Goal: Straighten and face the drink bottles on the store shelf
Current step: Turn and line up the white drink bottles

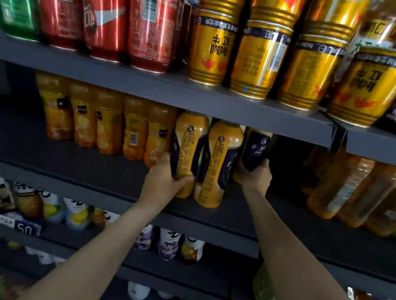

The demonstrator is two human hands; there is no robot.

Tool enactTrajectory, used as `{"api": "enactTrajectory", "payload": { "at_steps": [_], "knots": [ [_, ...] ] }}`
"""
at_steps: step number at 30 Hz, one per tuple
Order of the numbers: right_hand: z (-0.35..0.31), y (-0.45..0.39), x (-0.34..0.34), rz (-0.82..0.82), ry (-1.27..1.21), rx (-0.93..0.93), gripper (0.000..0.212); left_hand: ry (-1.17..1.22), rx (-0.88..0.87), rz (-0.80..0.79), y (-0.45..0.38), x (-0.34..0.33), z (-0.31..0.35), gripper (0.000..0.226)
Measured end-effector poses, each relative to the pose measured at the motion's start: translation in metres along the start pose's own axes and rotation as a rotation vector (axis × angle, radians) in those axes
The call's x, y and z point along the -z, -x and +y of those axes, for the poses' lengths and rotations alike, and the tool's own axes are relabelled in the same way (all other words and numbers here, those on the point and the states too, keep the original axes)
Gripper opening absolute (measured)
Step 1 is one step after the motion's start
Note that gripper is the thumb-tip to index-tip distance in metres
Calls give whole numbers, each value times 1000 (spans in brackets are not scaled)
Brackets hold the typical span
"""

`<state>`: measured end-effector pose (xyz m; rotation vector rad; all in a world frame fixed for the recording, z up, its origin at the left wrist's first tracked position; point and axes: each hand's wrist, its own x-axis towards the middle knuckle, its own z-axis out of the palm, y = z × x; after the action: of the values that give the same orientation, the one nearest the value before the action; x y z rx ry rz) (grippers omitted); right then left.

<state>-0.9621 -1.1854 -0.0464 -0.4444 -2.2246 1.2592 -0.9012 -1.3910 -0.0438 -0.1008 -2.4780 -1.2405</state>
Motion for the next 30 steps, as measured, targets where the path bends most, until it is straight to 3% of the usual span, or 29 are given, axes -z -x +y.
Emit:
{"api": "enactTrajectory", "payload": {
  "at_steps": [5, 10, 13, 16, 24, 30],
  "knots": [
    [-2, -13, 1, -88, 22, -55, 65, -8, -6, -3, 0, 1, 1, 52],
    [0, 43, 29, 20, -178, 90, 45, 114, 3, -69, -3, 2, -1, 59],
    [-7, 83, 33, -263, -264, 143, 35, 144, 7, -74, -5, 1, -1, 58],
    [-4, 96, 18, -376, -113, 249, 62, 141, 13, -71, -5, 0, -1, 58],
    [10, 100, 16, -231, 4, 215, 56, 132, 33, -100, -7, -1, -1, 63],
    [22, 71, 35, -107, 86, 83, 52, 157, 31, -96, -7, -2, -4, 64]
  ]
}}
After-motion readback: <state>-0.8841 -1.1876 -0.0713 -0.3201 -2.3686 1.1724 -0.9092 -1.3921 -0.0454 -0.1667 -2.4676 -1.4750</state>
